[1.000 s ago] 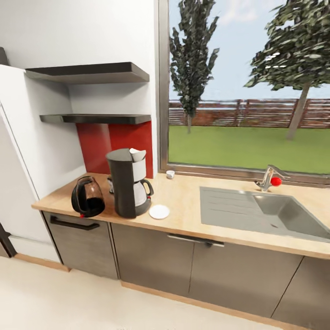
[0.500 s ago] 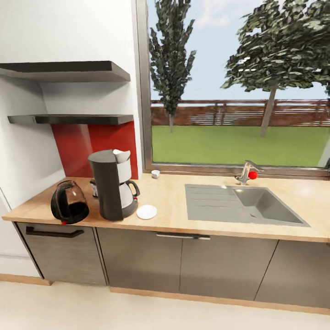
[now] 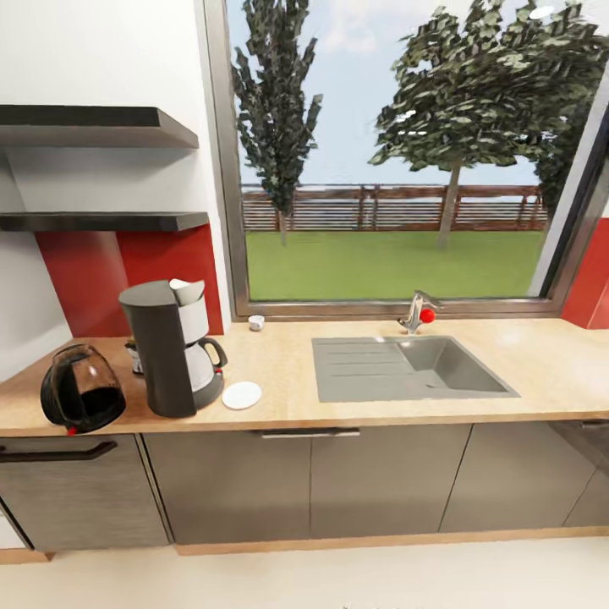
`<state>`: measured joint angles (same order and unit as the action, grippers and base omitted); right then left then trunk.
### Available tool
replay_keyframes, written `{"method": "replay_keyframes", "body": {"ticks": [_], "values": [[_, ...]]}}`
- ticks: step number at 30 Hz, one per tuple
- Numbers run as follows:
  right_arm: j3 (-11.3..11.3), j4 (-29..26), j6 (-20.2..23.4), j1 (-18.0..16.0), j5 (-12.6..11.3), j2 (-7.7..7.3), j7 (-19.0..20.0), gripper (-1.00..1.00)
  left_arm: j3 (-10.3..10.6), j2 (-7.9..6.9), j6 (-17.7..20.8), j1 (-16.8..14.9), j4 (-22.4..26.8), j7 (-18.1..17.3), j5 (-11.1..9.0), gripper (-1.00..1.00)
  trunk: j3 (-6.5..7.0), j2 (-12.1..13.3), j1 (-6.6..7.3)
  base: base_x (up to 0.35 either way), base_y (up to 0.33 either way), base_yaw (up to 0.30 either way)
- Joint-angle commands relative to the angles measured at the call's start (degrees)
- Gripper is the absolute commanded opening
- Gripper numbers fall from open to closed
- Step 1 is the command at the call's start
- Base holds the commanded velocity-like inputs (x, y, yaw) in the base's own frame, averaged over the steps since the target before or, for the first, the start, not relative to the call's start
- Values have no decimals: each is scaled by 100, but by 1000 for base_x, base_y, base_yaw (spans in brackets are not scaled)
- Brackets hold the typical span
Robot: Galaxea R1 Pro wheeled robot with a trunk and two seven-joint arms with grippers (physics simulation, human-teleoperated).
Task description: Set up a coffee station on the kitchen countertop: keep the coffee maker on the countertop, move the bottle of coffee from the kitchen shelf to the counter next to the coffee maker, place a paper coffee filter on top of the coffee maker, put the saucer next to the coffee maker with the coffee cup on the saucer, and place the electric kettle next to the coffee maker.
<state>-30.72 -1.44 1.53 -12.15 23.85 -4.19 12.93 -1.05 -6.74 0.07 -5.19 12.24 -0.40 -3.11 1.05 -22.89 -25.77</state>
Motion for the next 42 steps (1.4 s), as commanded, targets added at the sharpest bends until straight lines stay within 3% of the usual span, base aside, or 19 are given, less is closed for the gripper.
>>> {"method": "replay_keyframes", "body": {"ticks": [1, 5, 17, 33, 34, 35, 38, 42], "values": [[-49, -5, 16, -1, 49, -14, 20, 100, -9, 18, -2, -2, 4, -4, -29, 100, -2, -4, -2, 0, -19, -261], [-43, -5, 20, -3, 51, -101, 17, 100, -9, 62, -120, -8, 7, -4, -31, 100, -2, -4, -2, 62, -156, -97], [-30, -5, 20, -2, 76, -125, 33, 100, -10, 117, -298, -9, 1, -4, -34, 100, -2, -4, -2, 85, -247, -9], [-32, -83, 26, -1, 76, -152, 24, 100, -7, 186, -335, -78, 78, -14, -17, 100, -2, -4, -2, -109, -151, 0], [-32, -83, 25, -1, 76, -152, 21, 100, -5, 190, -376, -101, 183, -25, -16, 100, -2, -4, -2, -7, -6, 0], [-42, -84, 15, -2, 72, -130, 16, 100, 7, 207, -741, -154, 1675, -82, 137, 100, -2, -4, -2, 0, 0, 0], [-55, -89, 8, -2, 59, -110, 16, 100, 8, 243, -1227, -158, 2759, -130, 166, 100, -2, -4, -2, 0, 0, 0], [-63, -87, 6, -5, 43, -97, 16, 100, 52, 431, -1507, -158, 3615, -491, 176, 100, -2, -4, -2, 0, 0, 0]]}}
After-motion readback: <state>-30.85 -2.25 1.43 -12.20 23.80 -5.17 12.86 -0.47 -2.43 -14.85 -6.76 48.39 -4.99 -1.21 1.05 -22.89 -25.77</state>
